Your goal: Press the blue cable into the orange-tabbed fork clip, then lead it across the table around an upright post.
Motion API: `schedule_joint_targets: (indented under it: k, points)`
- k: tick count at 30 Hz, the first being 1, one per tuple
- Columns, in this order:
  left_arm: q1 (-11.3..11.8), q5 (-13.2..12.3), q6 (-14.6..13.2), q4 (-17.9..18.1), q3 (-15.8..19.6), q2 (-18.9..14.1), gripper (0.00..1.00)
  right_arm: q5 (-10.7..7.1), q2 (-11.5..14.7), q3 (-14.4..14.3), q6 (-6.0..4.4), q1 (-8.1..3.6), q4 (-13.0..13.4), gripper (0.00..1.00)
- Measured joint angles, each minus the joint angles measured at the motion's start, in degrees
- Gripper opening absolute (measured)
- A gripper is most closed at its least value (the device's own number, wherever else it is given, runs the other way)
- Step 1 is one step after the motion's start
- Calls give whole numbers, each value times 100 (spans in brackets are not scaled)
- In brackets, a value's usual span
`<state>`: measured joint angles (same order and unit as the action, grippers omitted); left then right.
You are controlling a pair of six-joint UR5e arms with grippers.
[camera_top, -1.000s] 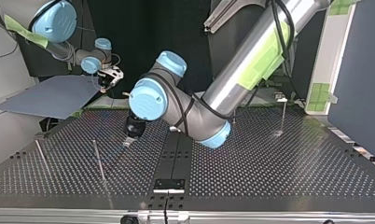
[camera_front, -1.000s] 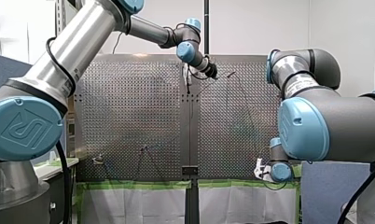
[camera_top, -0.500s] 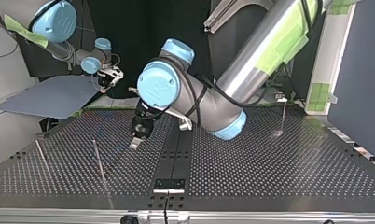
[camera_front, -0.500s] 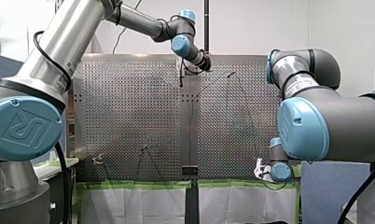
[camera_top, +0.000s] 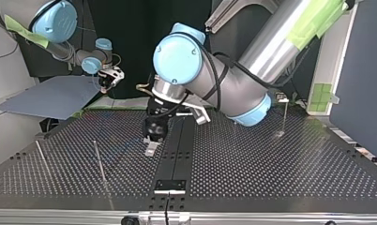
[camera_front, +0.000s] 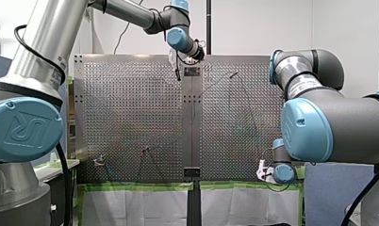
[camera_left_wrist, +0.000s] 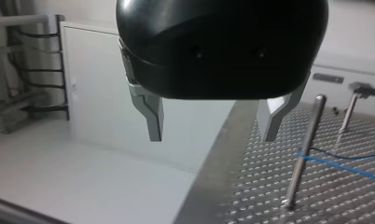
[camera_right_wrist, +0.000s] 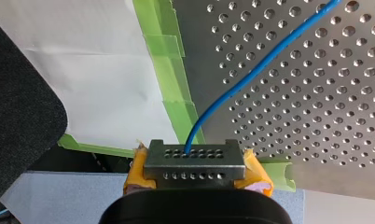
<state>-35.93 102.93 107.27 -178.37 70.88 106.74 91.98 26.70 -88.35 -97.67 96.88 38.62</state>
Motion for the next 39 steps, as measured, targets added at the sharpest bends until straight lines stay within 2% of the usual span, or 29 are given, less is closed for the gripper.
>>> schedule_joint_targets:
  k: [12, 23, 28, 33, 39]
  points:
    - [1, 578, -392, 661, 660, -661, 100, 5, 1, 4, 0, 3, -22, 0]
    - [-24, 638, -386, 1223, 1223, -1224, 100, 5, 1, 6, 21, 11, -22, 0]
    - [-9, 621, -215, 1507, 1503, -1504, 100, 5, -1, 5, 41, 11, -25, 0]
    - [-1, 497, -10, 1782, 1782, -1745, 100, 4, -1, 7, 48, 18, -25, 0]
    - [-13, 468, 107, 2120, 2120, -1806, 100, -3, 0, 7, 63, 33, -26, 0]
